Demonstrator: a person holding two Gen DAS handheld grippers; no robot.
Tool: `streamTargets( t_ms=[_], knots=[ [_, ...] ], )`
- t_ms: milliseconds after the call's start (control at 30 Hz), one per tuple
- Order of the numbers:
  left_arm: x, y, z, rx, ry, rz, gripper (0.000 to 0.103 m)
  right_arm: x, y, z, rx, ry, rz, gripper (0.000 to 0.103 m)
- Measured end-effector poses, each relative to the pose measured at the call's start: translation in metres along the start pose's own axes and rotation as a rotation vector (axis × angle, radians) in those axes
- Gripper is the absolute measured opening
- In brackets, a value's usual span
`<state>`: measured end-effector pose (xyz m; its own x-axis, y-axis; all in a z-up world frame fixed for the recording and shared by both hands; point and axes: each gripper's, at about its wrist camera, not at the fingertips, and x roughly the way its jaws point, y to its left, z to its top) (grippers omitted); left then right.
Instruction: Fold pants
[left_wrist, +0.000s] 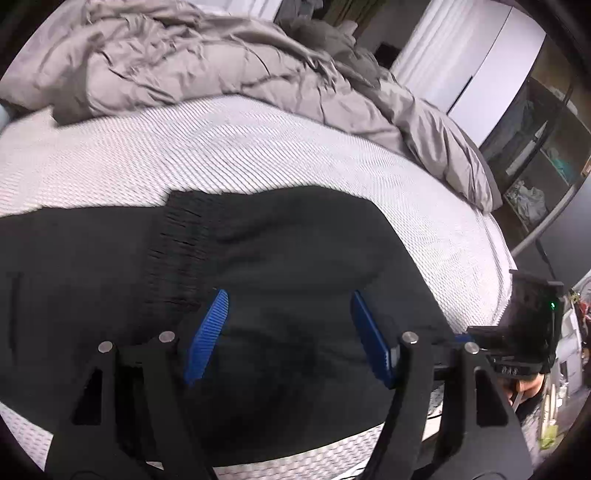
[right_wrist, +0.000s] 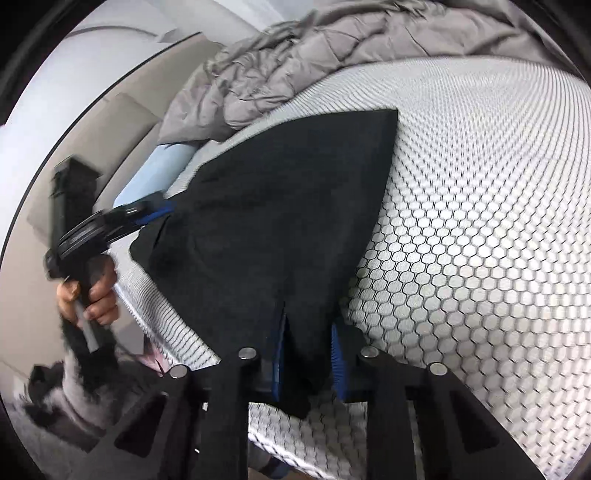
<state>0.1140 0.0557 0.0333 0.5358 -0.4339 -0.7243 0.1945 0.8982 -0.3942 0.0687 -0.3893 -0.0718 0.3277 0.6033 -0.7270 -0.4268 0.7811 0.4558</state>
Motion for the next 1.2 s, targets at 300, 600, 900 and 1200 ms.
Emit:
streamTargets(
  t_ms=[300, 600, 900, 1200],
  knots=[
    [0.046, -0.076, -0.032, 0.163, 0.097, -0.052, 0.066, -0.002, 0.001, -0.014, -0.049, 0.046, -0.051, 0.028],
    [0.081, -0.162, -0.111, 0.612, 0.064, 0.097, 0.068, -0.012, -0.030, -0.002, 0.136, -0.031, 0.045, 0.039],
    [0.050, -0.143, -0.082, 0.404, 0.049, -0.105, 0.070, -0.013, -0.030, 0.003, 0.133, -0.020, 0.053, 0.046],
    [0.083, -0.141, -0.081, 0.328, 0.079, -0.066, 0.070, -0.026, 0.001, -0.029, -0.202, 0.047, -0.116, 0.046]
  ],
)
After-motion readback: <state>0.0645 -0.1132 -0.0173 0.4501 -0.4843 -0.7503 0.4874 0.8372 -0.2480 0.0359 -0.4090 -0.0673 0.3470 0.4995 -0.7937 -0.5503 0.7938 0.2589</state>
